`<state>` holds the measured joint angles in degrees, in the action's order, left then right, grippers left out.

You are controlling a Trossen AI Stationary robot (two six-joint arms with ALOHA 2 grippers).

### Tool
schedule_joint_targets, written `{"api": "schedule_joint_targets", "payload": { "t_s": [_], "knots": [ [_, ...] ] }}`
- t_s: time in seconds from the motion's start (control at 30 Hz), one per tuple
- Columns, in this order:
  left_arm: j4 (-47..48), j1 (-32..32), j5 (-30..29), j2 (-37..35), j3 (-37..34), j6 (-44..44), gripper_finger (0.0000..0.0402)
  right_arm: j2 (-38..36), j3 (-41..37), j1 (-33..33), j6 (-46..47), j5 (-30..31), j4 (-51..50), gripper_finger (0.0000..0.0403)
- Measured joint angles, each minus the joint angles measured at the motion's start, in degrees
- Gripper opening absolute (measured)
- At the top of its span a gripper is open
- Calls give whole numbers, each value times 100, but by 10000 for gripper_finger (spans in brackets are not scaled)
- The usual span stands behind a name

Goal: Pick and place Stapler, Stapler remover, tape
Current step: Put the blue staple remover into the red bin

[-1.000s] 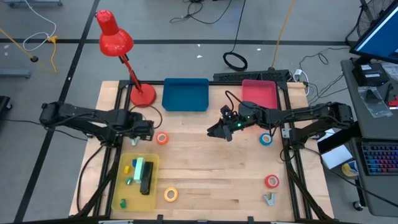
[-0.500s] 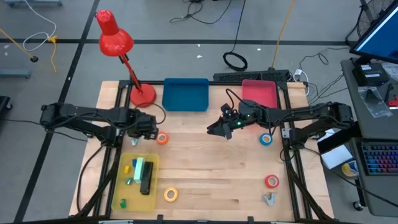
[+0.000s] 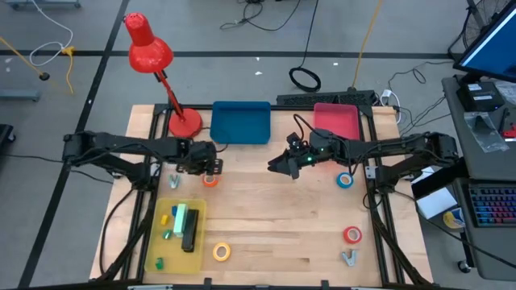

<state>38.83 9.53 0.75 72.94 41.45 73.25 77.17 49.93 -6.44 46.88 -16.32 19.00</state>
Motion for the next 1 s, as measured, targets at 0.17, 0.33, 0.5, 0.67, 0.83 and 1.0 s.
{"api": "schedule_joint_targets", "payload": {
  "t_s": [0.17,0.33,0.5,0.67,0.83,1.0],
  "knots": [
    [302,315,230,411,-2,-211,179,0,0,0,27,-17,-10,207],
    [1213,555,467,458,-11,-316,163,0,0,4,34,-24,-19,208],
    [1810,595,454,334,-6,-244,157,0,0,4,36,-26,-46,208],
    [2541,573,363,218,0,166,157,0,0,4,25,-30,-48,208],
    [2988,574,339,192,-7,342,157,0,0,2,-5,-30,-60,208],
    [3007,578,361,205,-7,447,156,0,0,0,-127,-31,-48,208]
  ]
}}
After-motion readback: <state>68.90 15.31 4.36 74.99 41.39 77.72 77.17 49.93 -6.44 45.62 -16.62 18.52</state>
